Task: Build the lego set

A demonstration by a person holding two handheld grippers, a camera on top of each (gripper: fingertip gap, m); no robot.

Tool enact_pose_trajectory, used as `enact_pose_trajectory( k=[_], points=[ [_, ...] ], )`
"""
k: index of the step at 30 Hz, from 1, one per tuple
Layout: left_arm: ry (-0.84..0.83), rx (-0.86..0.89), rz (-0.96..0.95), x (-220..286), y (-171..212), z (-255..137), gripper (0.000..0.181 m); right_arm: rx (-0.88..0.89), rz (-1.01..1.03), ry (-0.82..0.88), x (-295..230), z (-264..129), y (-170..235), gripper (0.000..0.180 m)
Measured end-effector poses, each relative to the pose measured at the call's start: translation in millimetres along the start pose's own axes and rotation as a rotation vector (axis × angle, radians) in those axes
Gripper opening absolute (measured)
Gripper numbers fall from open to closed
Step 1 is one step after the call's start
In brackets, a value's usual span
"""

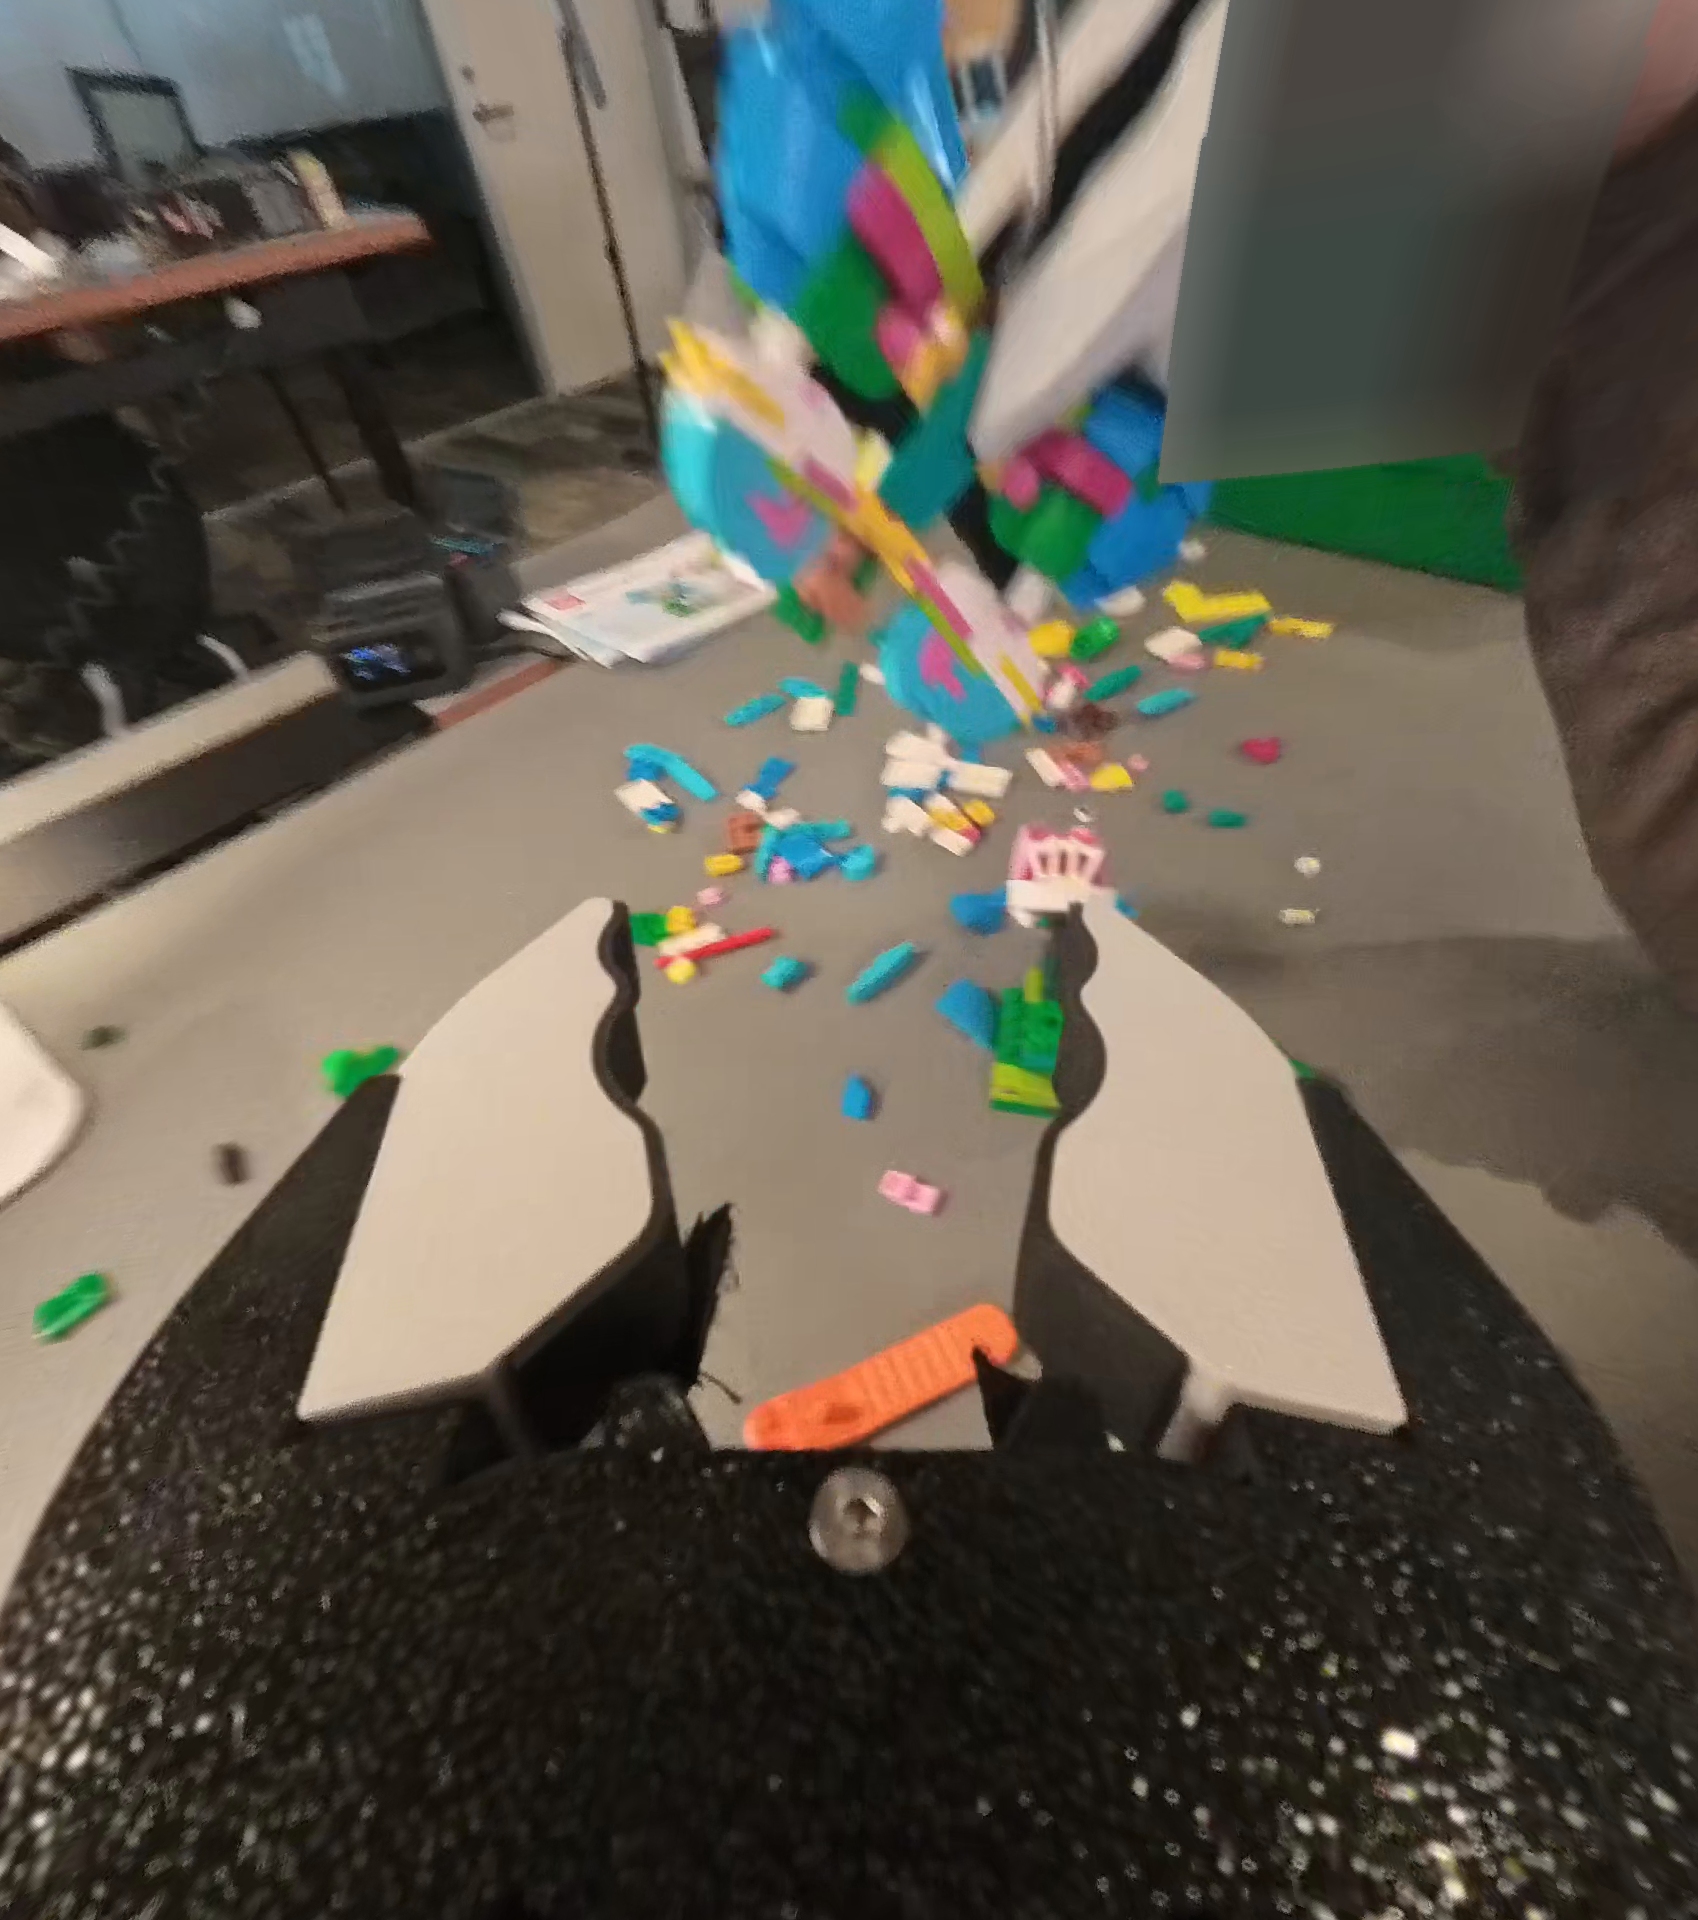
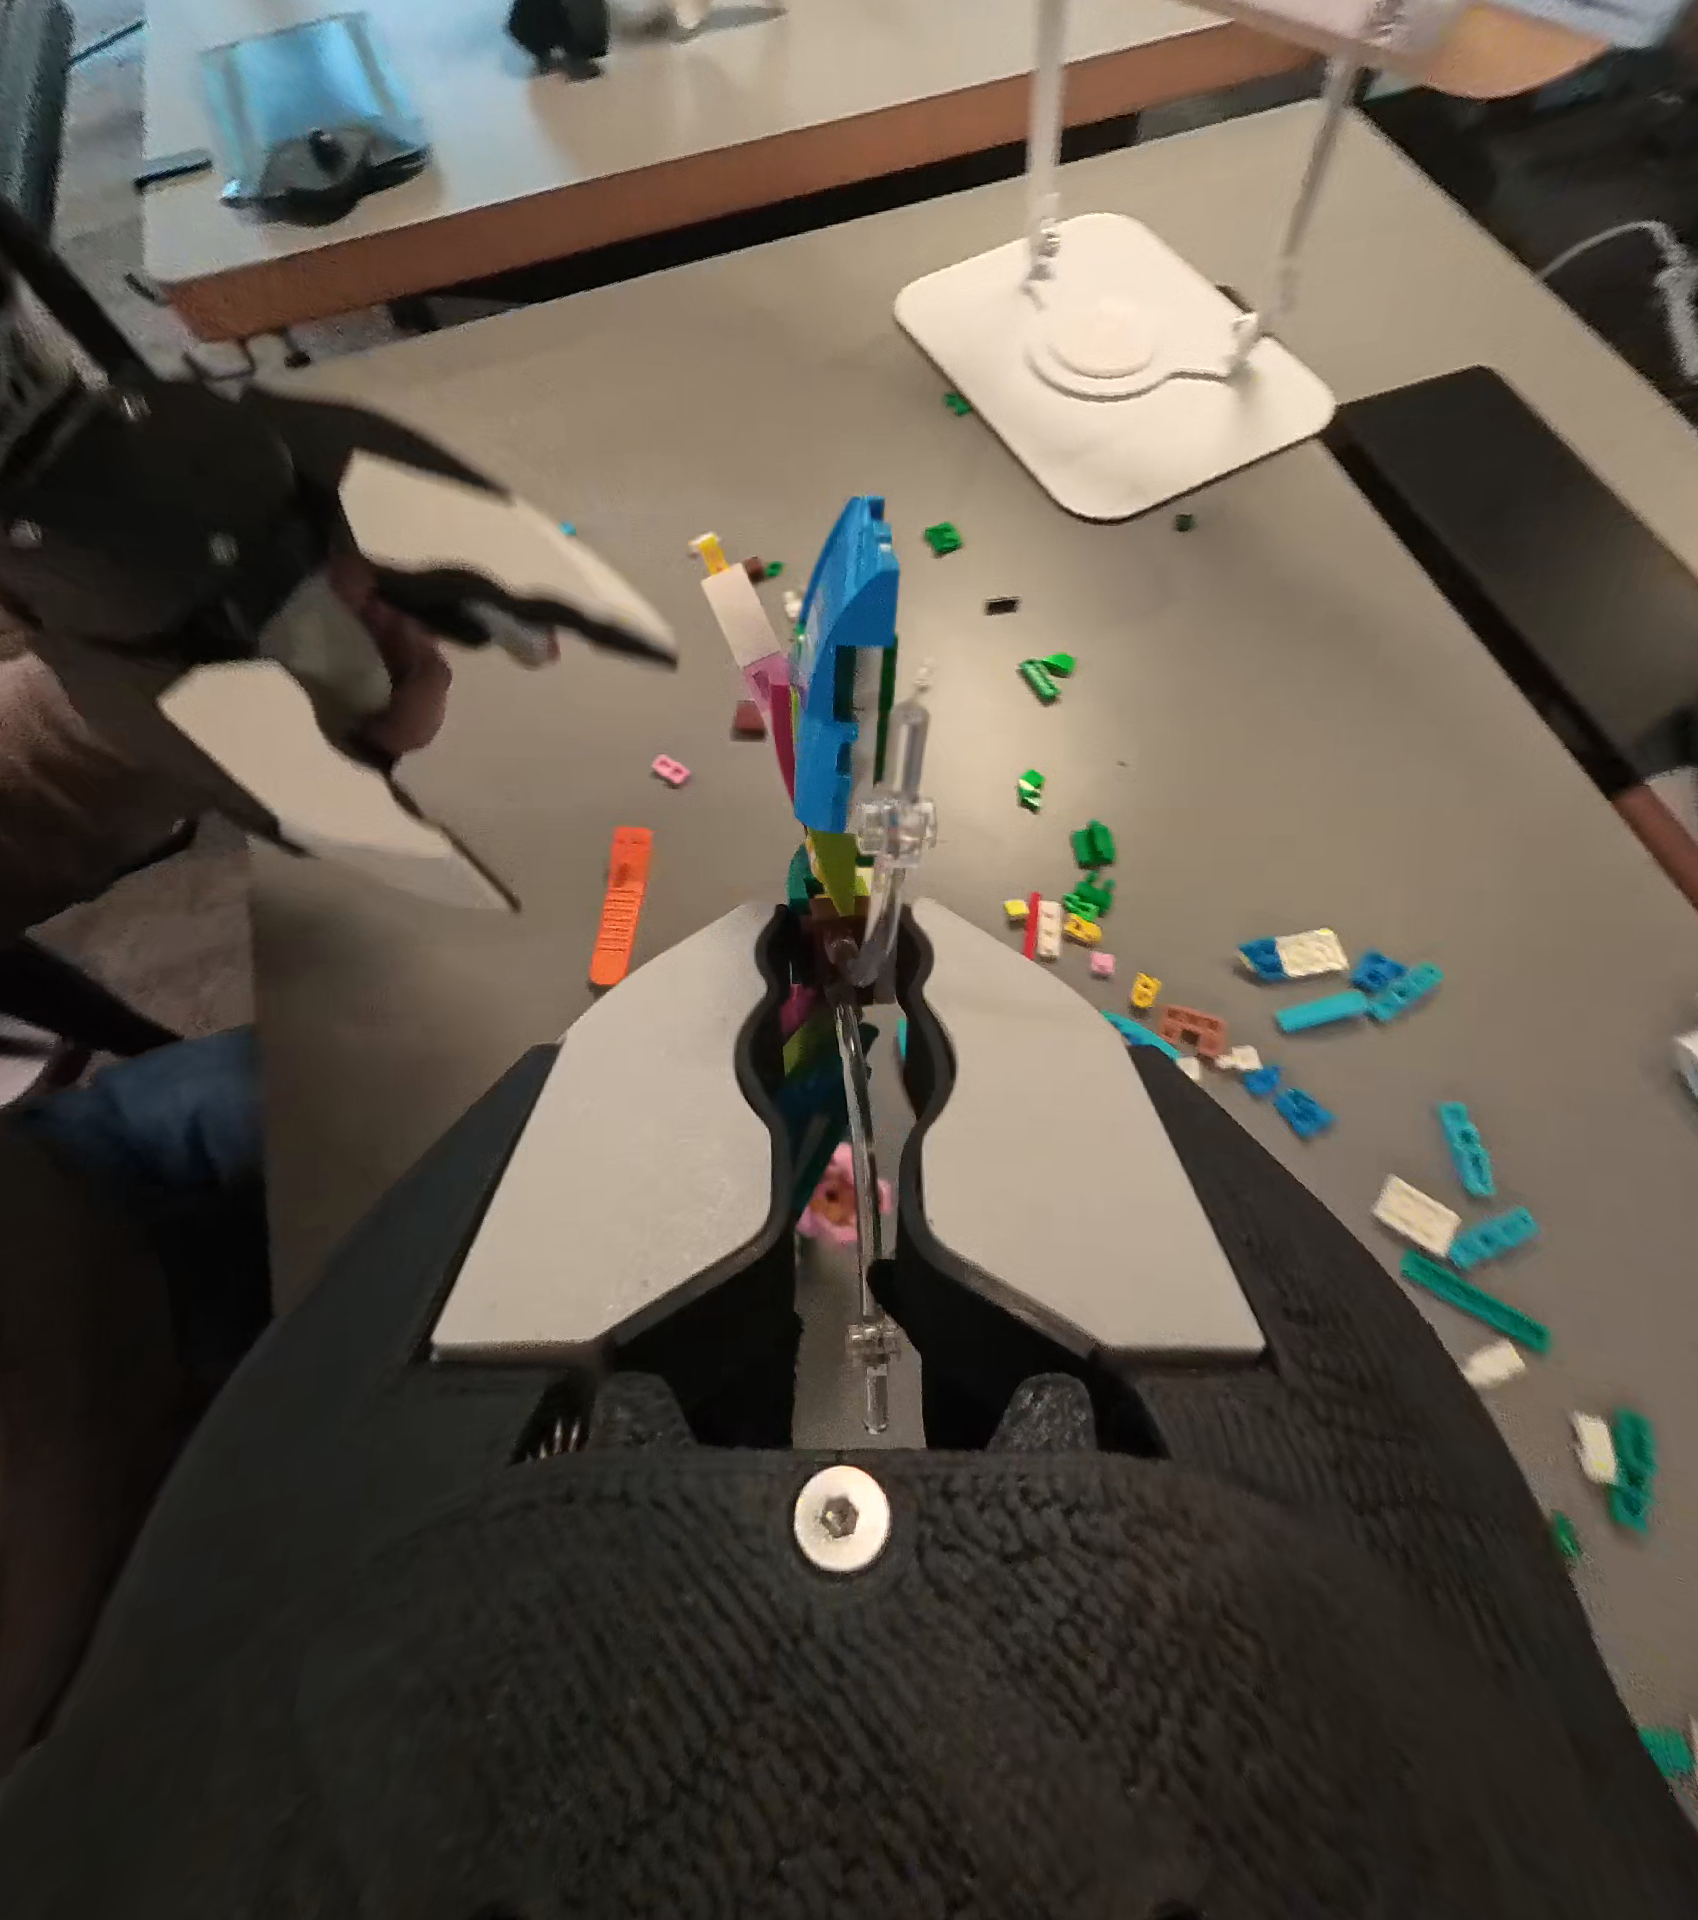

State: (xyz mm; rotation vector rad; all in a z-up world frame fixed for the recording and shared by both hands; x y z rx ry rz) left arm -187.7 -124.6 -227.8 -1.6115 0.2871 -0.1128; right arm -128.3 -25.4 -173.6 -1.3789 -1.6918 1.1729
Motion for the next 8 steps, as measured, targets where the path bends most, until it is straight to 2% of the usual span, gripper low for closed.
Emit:
enact_pose_trajectory(
  k=[3, 5, 8],
  points=[
    [0.071, -0.145, 0.034, 27, 37, 25, 0.077, 0.037, -0.002, 0.034, 5, -20, -1, 0.017],
    [0.073, -0.197, 0.079, 36, 56, 38, 0.074, 0.074, -0.003, 0.027, 4, -31, -3, 0.017],
    [0.134, -0.244, 0.035, 53, 72, 50, 0.069, 0.125, 0.007, 0.024, 6, -45, -5, 0.017]
  ],
)
Point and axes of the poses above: each gripper's, where its closed fingertips meet, z out along the fingers, y out of its underside, x = y × z across the jaws, the point moved 2 cm from there along -z, back along the fingers, and after that the axes turned 12 degrees about x, right-handed, at the moved point
